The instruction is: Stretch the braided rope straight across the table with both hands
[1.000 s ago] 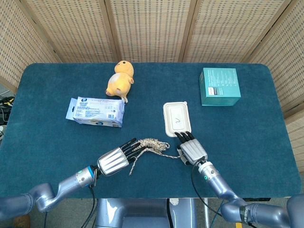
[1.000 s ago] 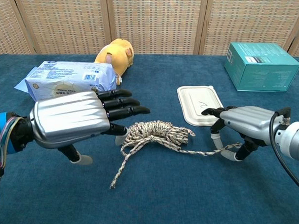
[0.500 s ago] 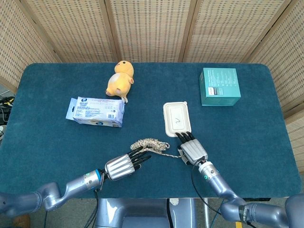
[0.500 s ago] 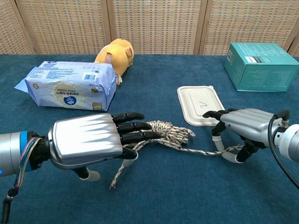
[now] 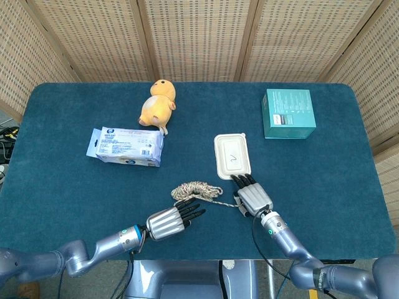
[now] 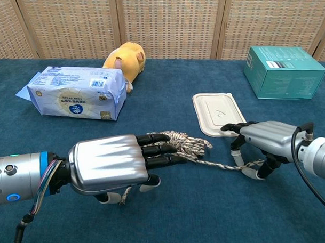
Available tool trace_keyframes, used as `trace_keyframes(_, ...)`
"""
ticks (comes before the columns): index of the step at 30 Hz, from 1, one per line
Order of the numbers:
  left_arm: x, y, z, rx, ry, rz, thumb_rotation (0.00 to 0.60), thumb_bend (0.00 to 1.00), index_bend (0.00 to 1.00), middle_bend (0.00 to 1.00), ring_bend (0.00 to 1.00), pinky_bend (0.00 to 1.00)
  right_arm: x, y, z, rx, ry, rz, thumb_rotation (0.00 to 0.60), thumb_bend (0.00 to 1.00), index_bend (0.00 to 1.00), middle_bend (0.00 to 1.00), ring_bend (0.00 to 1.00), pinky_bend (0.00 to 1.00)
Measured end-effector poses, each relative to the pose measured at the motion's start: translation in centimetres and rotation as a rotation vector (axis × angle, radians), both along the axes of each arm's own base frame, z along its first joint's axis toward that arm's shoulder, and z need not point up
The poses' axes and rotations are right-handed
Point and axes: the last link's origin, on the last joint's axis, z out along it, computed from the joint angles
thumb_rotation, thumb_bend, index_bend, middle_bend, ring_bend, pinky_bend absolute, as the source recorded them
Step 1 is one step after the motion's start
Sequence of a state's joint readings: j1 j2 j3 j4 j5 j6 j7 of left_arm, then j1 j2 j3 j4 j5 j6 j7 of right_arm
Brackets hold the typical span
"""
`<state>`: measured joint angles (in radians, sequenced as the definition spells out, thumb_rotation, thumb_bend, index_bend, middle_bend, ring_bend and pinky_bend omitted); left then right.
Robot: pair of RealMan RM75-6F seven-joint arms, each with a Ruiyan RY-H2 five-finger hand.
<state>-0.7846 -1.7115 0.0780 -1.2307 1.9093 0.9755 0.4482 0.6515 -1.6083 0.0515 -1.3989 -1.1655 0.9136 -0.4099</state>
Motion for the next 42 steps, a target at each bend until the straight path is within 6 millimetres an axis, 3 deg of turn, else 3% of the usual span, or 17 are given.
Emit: trace_keyframes(42, 0.4, -0.7, -1.0, -0.007, 0.024, 0.005, 0.600, 0.36, 0.59, 0.00, 0.00, 0.00, -0.7, 0.0, 0.0, 0.010, -0.003, -0.011, 0.600, 0.44, 0.66, 0.00, 0.00, 0.00)
